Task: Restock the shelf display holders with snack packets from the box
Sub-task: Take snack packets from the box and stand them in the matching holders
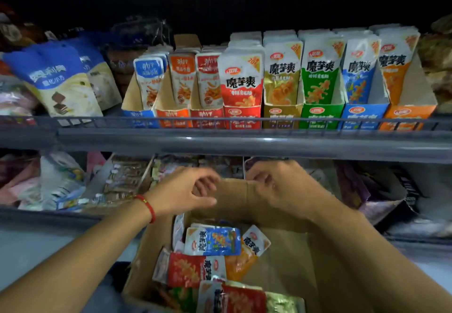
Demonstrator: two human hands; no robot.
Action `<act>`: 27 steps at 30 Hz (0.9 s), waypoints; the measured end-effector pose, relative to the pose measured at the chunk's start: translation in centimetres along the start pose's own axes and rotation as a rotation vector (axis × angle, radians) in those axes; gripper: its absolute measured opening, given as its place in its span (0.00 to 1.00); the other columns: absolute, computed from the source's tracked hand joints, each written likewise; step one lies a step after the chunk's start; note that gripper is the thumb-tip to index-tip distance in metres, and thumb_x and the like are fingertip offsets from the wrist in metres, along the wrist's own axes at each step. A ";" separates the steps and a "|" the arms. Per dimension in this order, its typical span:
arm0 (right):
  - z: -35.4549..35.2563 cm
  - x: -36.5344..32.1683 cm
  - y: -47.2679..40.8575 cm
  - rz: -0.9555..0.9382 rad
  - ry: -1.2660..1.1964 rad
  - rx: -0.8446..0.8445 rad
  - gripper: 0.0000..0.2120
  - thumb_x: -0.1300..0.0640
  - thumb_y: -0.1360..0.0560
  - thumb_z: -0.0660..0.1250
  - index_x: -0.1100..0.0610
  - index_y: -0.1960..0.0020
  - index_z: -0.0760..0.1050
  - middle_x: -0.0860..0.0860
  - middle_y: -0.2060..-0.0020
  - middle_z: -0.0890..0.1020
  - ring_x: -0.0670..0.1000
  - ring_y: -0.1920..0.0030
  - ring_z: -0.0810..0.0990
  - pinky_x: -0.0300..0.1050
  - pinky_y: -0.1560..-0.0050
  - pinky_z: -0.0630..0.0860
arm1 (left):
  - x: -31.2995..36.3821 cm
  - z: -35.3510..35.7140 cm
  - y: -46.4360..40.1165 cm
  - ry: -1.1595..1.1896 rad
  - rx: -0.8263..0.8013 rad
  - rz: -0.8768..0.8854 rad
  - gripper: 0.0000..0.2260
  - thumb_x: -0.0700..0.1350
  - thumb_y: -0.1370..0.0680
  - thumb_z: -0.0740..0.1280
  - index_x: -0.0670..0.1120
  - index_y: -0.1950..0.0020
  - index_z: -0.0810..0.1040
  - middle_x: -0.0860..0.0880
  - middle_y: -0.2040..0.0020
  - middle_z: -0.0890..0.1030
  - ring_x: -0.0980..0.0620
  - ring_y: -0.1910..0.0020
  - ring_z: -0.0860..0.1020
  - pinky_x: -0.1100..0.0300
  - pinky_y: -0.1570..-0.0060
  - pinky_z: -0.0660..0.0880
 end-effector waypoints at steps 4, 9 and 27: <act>8.3 1.5 0.7 0.069 0.154 -0.533 0.13 0.49 0.20 0.67 0.48 0.37 0.80 0.46 0.40 0.83 0.50 0.41 0.81 0.49 0.41 0.78 | -2.7 1.3 -0.1 -0.243 -0.318 0.022 0.16 0.47 0.23 0.74 0.52 0.35 0.80 0.55 0.45 0.82 0.58 0.48 0.80 0.61 0.46 0.78; 16.8 2.8 -0.7 0.018 0.246 -0.619 0.26 0.48 0.20 0.67 0.51 0.24 0.68 0.50 0.23 0.66 0.56 0.28 0.71 0.53 0.31 0.72 | -4.2 1.2 -0.4 -0.155 -0.409 -0.063 0.19 0.50 0.21 0.72 0.54 0.30 0.75 0.55 0.45 0.82 0.58 0.47 0.81 0.61 0.46 0.78; 22.4 3.6 -0.5 0.022 0.463 -0.465 0.21 0.58 0.19 0.60 0.60 0.26 0.68 0.61 0.35 0.76 0.64 0.34 0.74 0.61 0.39 0.76 | -4.6 -0.2 -0.6 -0.023 -0.359 -0.077 0.16 0.53 0.18 0.67 0.58 0.30 0.74 0.59 0.46 0.80 0.63 0.48 0.79 0.62 0.45 0.77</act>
Point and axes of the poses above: each hand's wrist, its own y-axis away from the middle knuckle, its own z-axis out of the palm, x = y × z, the point moved 1 cm from there along -y, towards the middle knuckle
